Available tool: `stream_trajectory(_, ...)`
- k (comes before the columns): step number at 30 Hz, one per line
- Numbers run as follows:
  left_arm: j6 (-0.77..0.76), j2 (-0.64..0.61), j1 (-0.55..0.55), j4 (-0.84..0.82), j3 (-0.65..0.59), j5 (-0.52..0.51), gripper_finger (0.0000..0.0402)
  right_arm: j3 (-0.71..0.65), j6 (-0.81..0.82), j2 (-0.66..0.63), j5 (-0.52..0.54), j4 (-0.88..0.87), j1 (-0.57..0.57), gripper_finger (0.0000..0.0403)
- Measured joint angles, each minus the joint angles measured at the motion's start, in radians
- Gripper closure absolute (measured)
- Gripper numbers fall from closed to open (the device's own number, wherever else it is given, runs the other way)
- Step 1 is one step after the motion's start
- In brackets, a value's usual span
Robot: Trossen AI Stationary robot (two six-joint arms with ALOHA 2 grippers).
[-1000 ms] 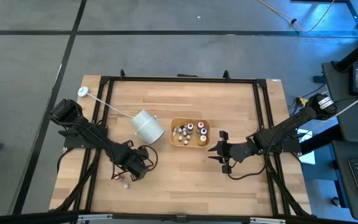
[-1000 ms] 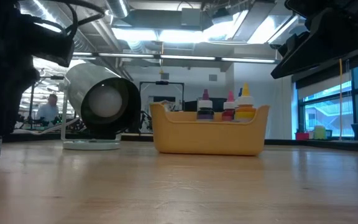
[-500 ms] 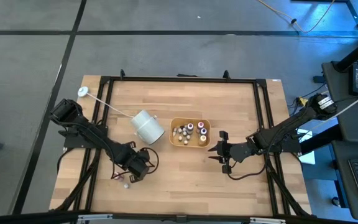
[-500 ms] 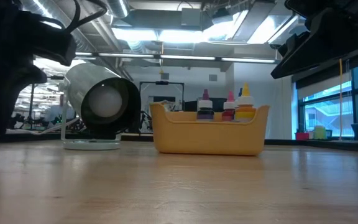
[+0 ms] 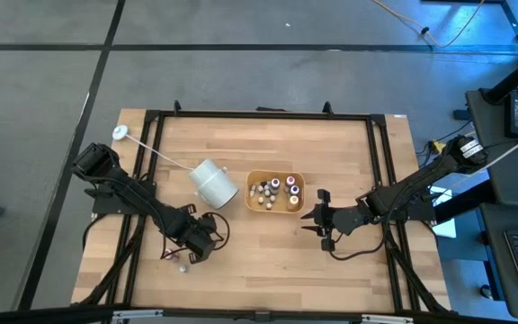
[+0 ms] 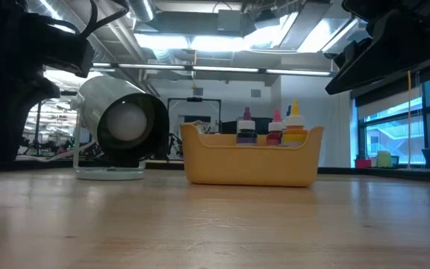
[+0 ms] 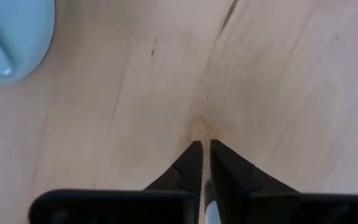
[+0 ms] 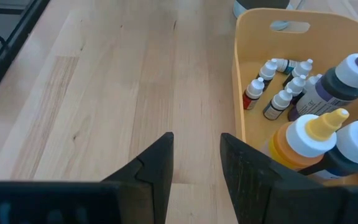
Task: Pick & Place food coloring
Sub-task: Put the small pink food coloring bottle into the yellow bin
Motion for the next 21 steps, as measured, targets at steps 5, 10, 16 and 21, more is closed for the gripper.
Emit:
stream_trajectory(5, -0.097, 0.0, 0.0, -0.006, 0.0, 0.022, 0.0334, 0.0, -0.001, 0.0, 0.0, 0.0, 0.0, 0.0269)
stream_trajectory(10, -0.126, 0.0, -0.01, -0.006, 0.0, 0.108, 0.027, 0.0, -0.004, 0.0, 0.0, 0.0, 0.0, 0.0269)
stream_trajectory(16, -0.137, 0.0, -0.037, -0.002, 0.0, 0.121, 0.022, 0.0, -0.029, 0.0, 0.0, 0.0, 0.0, 0.0269)
stream_trajectory(21, -0.141, 0.0, -0.07, -0.003, 0.0, 0.121, 0.021, 0.0, -0.028, 0.0, 0.0, 0.0, 0.0, 0.0269)
